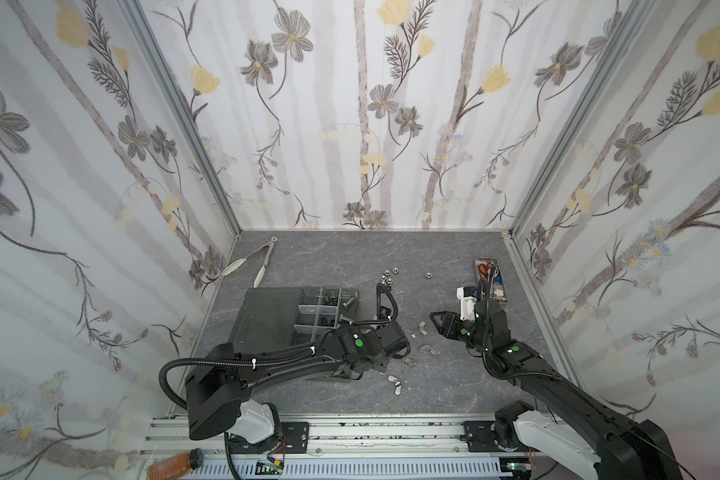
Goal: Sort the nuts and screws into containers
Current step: 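Withdraw the right gripper while the left gripper reaches toward a black nut, then lower the left gripper around the black nut and close on it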
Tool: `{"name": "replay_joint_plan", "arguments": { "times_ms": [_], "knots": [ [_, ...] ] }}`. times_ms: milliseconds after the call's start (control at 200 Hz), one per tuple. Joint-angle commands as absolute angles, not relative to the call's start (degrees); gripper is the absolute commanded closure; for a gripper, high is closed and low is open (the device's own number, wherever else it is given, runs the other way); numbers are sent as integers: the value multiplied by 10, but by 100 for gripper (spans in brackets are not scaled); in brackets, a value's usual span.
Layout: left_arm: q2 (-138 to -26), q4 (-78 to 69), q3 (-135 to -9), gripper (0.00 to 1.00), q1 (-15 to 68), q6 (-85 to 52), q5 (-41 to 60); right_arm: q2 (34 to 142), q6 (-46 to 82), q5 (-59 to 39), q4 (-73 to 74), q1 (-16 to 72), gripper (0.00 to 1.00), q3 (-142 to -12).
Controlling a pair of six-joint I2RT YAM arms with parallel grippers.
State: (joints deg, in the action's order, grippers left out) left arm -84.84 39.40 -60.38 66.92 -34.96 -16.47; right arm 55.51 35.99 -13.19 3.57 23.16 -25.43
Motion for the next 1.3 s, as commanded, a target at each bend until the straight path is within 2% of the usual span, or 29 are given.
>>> {"name": "replay_joint_plan", "arguments": {
  "times_ms": [0,205,535,749,1294],
  "knots": [
    [-859,390,-594,54,669,-373,-147,555,365,-144,64,229,50,-251],
    [-886,378,-573,50,669,-375,-137,559,368,-143,70,226,50,-250],
    [-912,341,-545,39,669,-382,-117,571,370,-143,77,223,50,-248],
    [-933,325,-538,40,666,-382,-109,581,370,-144,82,222,50,-249],
    [-954,293,-526,51,645,-376,-91,596,371,-147,83,220,51,-255]
  ]
}}
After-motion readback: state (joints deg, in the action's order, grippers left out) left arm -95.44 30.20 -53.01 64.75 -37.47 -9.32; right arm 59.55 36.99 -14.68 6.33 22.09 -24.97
